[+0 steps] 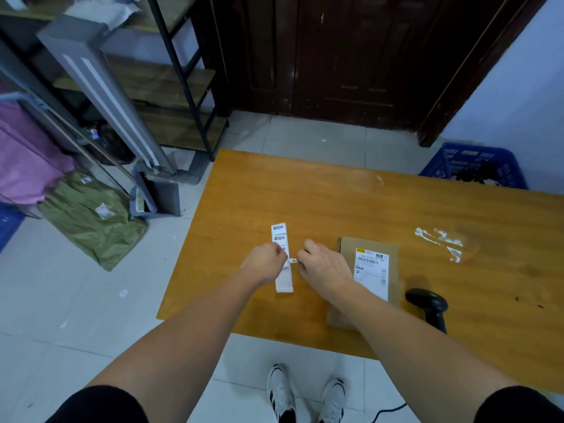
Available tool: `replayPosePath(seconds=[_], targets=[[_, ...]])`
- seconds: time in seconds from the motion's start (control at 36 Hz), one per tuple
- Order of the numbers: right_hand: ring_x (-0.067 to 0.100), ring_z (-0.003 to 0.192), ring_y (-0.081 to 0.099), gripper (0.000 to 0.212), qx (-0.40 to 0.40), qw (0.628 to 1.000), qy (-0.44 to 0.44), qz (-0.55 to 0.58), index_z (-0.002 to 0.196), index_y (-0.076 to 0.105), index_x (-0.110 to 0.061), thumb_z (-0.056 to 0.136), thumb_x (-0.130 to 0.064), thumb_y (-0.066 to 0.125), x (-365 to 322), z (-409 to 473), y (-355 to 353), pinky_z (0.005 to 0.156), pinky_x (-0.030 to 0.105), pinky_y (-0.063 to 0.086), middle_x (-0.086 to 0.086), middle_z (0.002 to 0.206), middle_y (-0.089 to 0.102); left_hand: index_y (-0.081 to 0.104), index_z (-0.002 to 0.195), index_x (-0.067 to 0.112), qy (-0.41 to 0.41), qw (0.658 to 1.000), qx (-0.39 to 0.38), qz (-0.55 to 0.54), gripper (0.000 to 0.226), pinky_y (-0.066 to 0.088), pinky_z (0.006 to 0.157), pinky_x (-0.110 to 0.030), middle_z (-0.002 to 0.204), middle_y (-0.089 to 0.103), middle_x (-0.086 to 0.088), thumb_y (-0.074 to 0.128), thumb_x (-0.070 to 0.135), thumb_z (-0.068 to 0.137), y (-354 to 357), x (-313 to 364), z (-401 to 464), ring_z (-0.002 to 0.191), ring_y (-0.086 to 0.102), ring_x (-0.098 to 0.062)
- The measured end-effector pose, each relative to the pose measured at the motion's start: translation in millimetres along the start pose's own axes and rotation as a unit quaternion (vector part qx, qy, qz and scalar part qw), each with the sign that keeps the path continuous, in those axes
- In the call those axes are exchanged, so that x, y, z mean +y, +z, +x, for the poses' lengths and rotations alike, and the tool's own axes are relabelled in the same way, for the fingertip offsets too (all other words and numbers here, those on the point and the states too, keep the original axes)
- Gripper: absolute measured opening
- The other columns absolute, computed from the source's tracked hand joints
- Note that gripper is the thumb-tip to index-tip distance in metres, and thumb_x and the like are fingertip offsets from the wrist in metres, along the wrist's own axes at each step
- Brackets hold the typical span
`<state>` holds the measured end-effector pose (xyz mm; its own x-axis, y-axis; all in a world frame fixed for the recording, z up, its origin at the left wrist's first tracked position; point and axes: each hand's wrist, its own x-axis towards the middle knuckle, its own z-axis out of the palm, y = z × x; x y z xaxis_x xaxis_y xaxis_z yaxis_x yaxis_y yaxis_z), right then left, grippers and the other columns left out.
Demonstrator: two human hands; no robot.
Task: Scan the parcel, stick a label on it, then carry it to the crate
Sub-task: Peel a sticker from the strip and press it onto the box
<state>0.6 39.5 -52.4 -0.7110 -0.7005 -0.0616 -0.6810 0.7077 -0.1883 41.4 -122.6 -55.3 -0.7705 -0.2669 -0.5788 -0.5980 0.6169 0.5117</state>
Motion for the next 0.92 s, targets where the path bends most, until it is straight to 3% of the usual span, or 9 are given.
replayPosePath(seconds=[0.08, 0.22, 0.33, 0.47, 0.56, 0.61, 0.67, 0.78, 0.92], targets=[[0.027, 0.048, 0.052, 0.029, 0.063, 0.998, 0.008, -0.001, 0.062, 0.056, -0.009, 0.062, -0.006, 0.086, 10, -2, -22, 0.034, 0.025, 0.025, 0.007, 0.068, 0.052, 0.068, 0.089, 0.008, -0.054, 0.977, -0.053, -0.199, 0.037, 0.05, 0.062, -0.032, 0.086, 0.071, -0.004, 0.052, 0.038, 0.102, -8, 26, -7, 0.069, 0.06, -0.017], [0.031, 0.049, 0.054, 0.029, 0.105, 0.994, 0.021, 0.025, 0.06, 0.057, -0.008, 0.057, -0.002, 0.085, 29, -12, -43, 0.03, 0.027, 0.032, 0.009, 0.065, 0.053, 0.066, 0.088, 0.011, -0.012, 0.962, -0.071, -0.263, 0.014, 0.039, 0.06, -0.027, 0.08, 0.062, -0.001, 0.062, 0.021, 0.097, -7, 59, -19, 0.069, 0.053, -0.017], [0.034, 0.079, 0.065, 0.022, 0.052, 0.996, 0.036, 0.055, 0.092, 0.069, -0.007, 0.074, -0.01, 0.08, 52, -31, -52, 0.043, 0.037, 0.047, 0.012, 0.092, 0.06, 0.066, 0.082, 0.016, 0.028, 0.976, -0.036, -0.213, 0.016, 0.041, 0.061, -0.028, 0.078, 0.063, -0.003, 0.062, 0.021, 0.096, 7, 78, -20, 0.069, 0.057, -0.019], [0.022, 0.108, 0.059, 0.055, -0.002, 0.973, 0.152, 0.175, 0.138, 0.053, -0.018, 0.092, -0.039, 0.073, 78, -58, -63, 0.076, 0.03, 0.045, 0.0, 0.127, 0.052, 0.068, 0.103, 0.01, 0.109, 0.993, 0.021, -0.051, 0.024, 0.042, 0.058, -0.033, 0.086, 0.067, -0.004, 0.057, 0.032, 0.104, 26, 101, -26, 0.07, 0.056, -0.021], [0.018, 0.091, 0.063, 0.036, 0.003, 0.905, 0.267, 0.331, 0.12, 0.065, -0.016, 0.093, -0.039, 0.073, 93, -69, -66, 0.078, 0.031, 0.055, -0.002, 0.106, 0.062, 0.067, 0.1, 0.011, 0.143, 0.989, 0.03, -0.02, 0.023, 0.052, 0.072, -0.042, 0.094, 0.072, -0.008, 0.057, 0.032, 0.104, 39, 114, -31, 0.082, 0.064, -0.028], [0.014, 0.072, 0.063, 0.02, 0.014, 0.853, 0.309, 0.421, 0.102, 0.068, -0.013, 0.093, -0.03, 0.074, 101, -77, -68, 0.058, 0.016, 0.053, 0.0, 0.092, 0.067, 0.065, 0.097, 0.013, 0.155, 0.987, 0.027, -0.007, 0.022, 0.053, 0.077, -0.044, 0.092, 0.071, -0.007, 0.057, 0.032, 0.105, 48, 123, -33, 0.086, 0.065, -0.029], [0.013, 0.064, 0.062, 0.014, 0.02, 0.838, 0.321, 0.441, 0.094, 0.07, -0.012, 0.094, -0.025, 0.074, 109, -84, -70, 0.049, 0.013, 0.048, 0.004, 0.086, 0.069, 0.063, 0.095, 0.017, 0.165, 0.986, 0.026, 0.004, 0.02, 0.052, 0.078, -0.042, 0.089, 0.069, -0.003, 0.057, 0.033, 0.105, 57, 131, -34, 0.084, 0.063, -0.027], [0.012, 0.059, 0.069, 0.014, 0.03, 0.815, 0.348, 0.463, 0.09, 0.073, -0.01, 0.095, -0.022, 0.073, 124, -97, -66, 0.065, 0.041, 0.06, 0.008, 0.085, 0.075, 0.066, 0.099, 0.017, 0.17, 0.985, 0.015, 0.003, 0.021, 0.053, 0.077, -0.041, 0.088, 0.07, -0.002, 0.057, 0.035, 0.104, 72, 146, -36, 0.084, 0.065, -0.026], [0.016, 0.058, 0.068, 0.012, 0.058, 0.79, 0.361, 0.492, 0.096, 0.07, -0.006, 0.095, -0.018, 0.073, 139, -105, -67, 0.048, 0.021, 0.05, 0.012, 0.088, 0.078, 0.065, 0.096, 0.021, 0.18, 0.983, 0.019, 0.03, 0.02, 0.051, 0.071, -0.036, 0.092, 0.07, 0.002, 0.062, 0.041, 0.1, 82, 163, -35, 0.085, 0.066, -0.02]])
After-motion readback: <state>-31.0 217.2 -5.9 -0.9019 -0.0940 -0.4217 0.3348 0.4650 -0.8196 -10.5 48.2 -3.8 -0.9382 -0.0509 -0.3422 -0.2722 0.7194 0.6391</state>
